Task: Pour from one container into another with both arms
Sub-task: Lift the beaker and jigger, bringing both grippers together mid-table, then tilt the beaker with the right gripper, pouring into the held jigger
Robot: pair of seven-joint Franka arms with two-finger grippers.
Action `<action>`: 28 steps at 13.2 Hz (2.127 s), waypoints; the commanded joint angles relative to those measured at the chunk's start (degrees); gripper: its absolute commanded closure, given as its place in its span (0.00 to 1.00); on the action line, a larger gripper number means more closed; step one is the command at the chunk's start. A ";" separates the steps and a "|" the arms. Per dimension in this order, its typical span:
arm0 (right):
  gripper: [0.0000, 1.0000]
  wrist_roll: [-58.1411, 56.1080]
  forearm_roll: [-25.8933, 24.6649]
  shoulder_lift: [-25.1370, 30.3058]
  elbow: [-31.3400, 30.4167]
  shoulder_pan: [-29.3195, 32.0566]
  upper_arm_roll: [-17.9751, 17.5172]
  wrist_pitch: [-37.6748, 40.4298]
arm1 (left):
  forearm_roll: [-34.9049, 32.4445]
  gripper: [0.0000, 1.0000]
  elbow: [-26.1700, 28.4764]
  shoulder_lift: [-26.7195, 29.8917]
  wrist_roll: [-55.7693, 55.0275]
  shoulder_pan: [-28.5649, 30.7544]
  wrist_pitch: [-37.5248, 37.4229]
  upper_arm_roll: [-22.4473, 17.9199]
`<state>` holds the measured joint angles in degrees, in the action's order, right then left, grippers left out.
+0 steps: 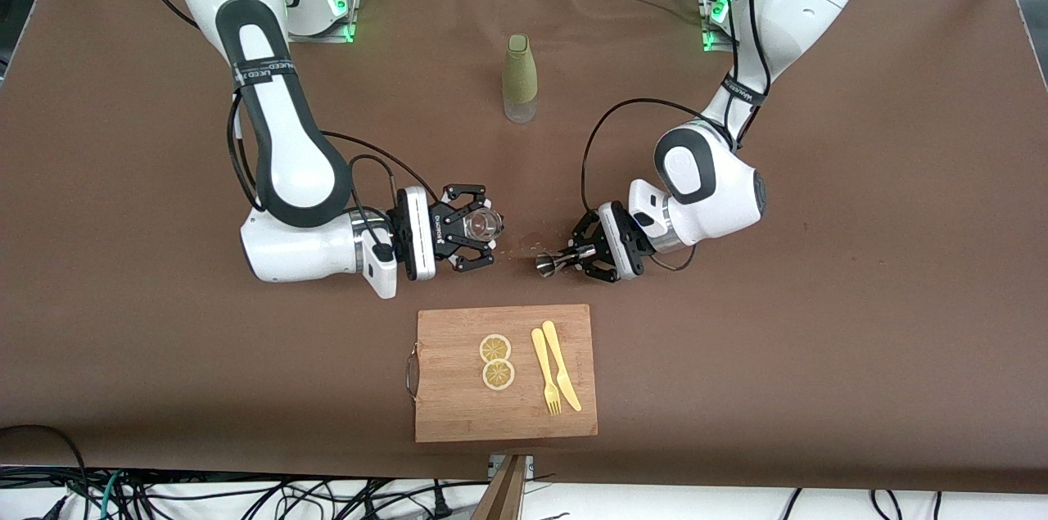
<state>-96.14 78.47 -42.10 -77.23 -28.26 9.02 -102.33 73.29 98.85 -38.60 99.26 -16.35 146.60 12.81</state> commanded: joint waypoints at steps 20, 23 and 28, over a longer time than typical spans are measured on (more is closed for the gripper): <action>1.00 10.71 -7.01 1.67 3.85 -1.36 0.21 -1.38 | 39.64 1.00 -0.41 -4.73 57.89 5.28 -19.07 3.09; 1.00 10.80 -6.93 1.67 3.93 -1.54 0.74 -1.47 | 41.58 1.00 -0.76 -6.05 58.51 5.45 -21.08 4.14; 1.00 11.06 -9.30 1.76 3.93 -2.15 0.56 -1.73 | 42.02 1.00 -0.85 -8.60 59.48 6.33 -28.46 5.29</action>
<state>-86.91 70.55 -40.98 -73.61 -29.56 9.25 -103.41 113.44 98.84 -45.65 155.28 -11.04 120.60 17.06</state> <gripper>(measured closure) 0.863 0.775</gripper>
